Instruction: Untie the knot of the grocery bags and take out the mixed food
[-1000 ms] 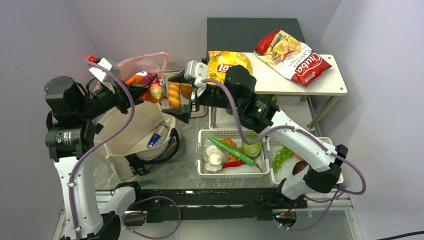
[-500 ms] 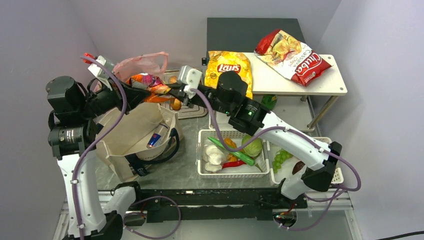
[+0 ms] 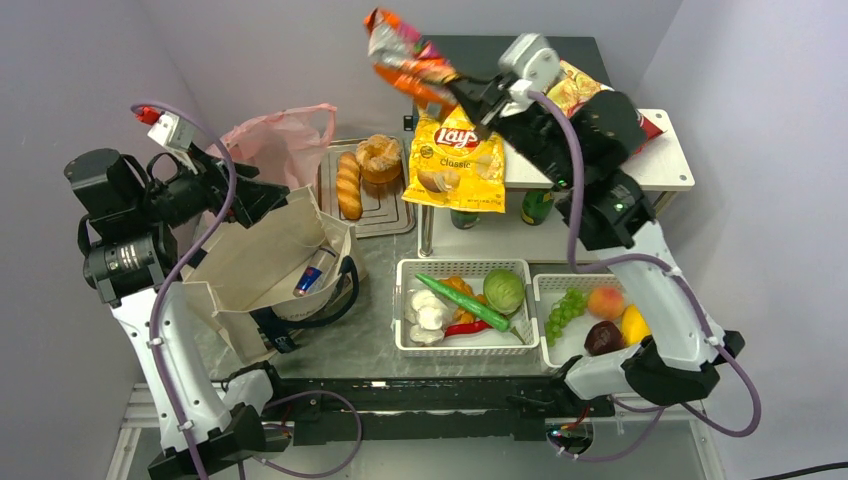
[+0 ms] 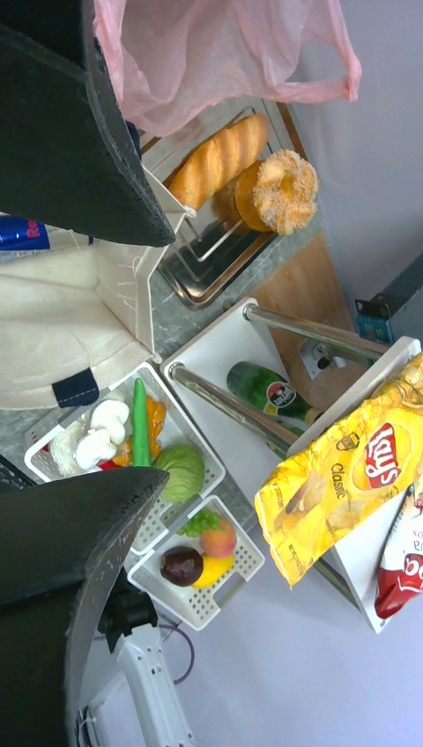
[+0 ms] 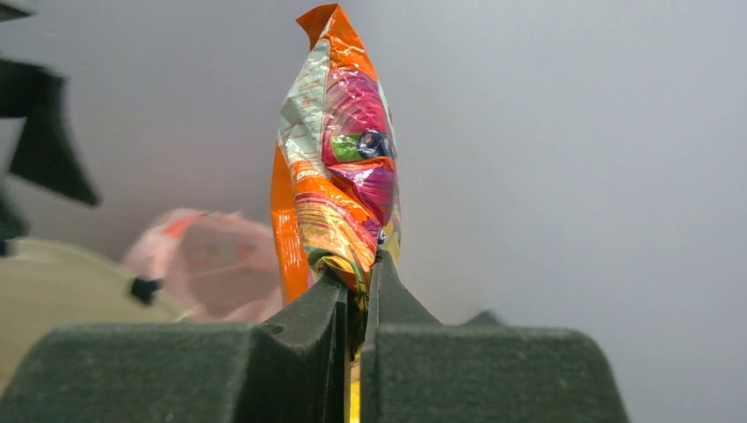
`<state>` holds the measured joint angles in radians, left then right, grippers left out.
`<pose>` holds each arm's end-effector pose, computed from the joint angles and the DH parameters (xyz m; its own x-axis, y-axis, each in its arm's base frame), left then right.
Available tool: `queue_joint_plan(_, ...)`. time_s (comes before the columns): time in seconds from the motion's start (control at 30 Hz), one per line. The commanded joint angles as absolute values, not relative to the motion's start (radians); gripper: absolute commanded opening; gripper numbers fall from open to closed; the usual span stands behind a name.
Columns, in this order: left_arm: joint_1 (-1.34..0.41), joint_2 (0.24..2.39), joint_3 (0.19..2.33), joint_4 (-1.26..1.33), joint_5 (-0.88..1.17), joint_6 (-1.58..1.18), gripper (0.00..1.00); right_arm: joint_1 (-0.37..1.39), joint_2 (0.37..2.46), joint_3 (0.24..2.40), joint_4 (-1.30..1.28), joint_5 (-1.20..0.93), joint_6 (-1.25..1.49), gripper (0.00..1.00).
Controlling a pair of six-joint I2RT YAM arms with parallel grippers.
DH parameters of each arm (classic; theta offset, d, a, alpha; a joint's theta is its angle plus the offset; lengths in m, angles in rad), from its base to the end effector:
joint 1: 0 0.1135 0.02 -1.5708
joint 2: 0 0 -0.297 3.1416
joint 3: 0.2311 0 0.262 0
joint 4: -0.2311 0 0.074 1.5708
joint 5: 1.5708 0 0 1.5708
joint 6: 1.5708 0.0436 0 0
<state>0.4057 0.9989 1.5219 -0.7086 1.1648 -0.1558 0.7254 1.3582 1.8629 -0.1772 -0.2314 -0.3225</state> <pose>0.1443 0.0184 0.5258 -0.2721 -0.1835 -0.9446 0.6393 0.6992 -0.3200 0.1893 0.1812 0.6171 0.4844 0.0172 -0.8747 -0.6903 0.6218 -0.3701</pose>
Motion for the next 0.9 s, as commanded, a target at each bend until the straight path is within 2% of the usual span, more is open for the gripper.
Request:
queue_joint_plan(0.0, 0.411, 1.01, 1.573, -0.777, 1.122, -0.03, 0.94, 0.704, 1.344, 2.006, -0.244, 0.01, -0.533, 0.0)
queue_joint_plan(0.17, 0.41, 1.023, 1.598, -0.912, 1.043, 0.142, 0.99, 0.69, 1.365, 1.986, -0.375, 0.329, -0.789, 0.0)
queue_joint_plan(0.33, 0.411, 1.013, 1.579, -0.98, 0.969, 0.253, 0.99, 0.689, 1.306, 1.811, -0.308, 0.519, -0.954, 0.0)
queue_joint_plan(0.6, 0.41, 1.046, 1.523, -1.137, 0.795, 0.599, 0.99, 0.673, 1.276, 1.6, -0.318, 0.652, -1.046, 0.0)
queue_joint_plan(0.63, 0.411, 1.055, 1.513, -1.156, 0.779, 0.666, 0.99, 0.671, 1.281, 1.594, -0.354, 0.648, -1.025, 0.05)
queue_joint_plan(0.7, 0.411, 1.073, 1.484, -1.196, 0.758, 0.807, 0.99, 0.668, 1.287, 1.594, -0.43, 0.62, -0.965, 0.22)
queue_joint_plan(0.8, 0.411, 1.094, 1.407, -1.243, 0.751, 1.016, 0.99, 0.669, 1.294, 1.629, -0.539, 0.554, -0.874, 0.58)
queue_joint_plan(0.87, 0.409, 1.119, 1.359, -1.307, 0.752, 1.186, 0.95, 0.669, 1.297, 1.674, -0.602, 0.5, -0.823, 0.79)
